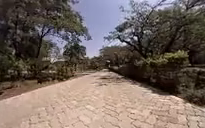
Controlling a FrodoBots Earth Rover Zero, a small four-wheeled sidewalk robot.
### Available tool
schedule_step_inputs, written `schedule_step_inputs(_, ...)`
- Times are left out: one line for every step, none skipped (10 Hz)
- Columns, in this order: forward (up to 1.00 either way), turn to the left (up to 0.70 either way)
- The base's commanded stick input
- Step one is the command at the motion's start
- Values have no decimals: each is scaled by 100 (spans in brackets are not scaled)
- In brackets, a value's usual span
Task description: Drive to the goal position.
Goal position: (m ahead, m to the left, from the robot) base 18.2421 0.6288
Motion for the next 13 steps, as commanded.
schedule_step_inputs(70, 0)
schedule_step_inputs(70, -13)
schedule_step_inputs(70, -32)
schedule_step_inputs(70, -35)
schedule_step_inputs(70, -35)
schedule_step_inputs(70, -35)
schedule_step_inputs(70, -35)
schedule_step_inputs(70, -35)
schedule_step_inputs(70, -35)
schedule_step_inputs(70, -19)
schedule_step_inputs(70, -1)
schedule_step_inputs(70, 0)
schedule_step_inputs(70, 0)
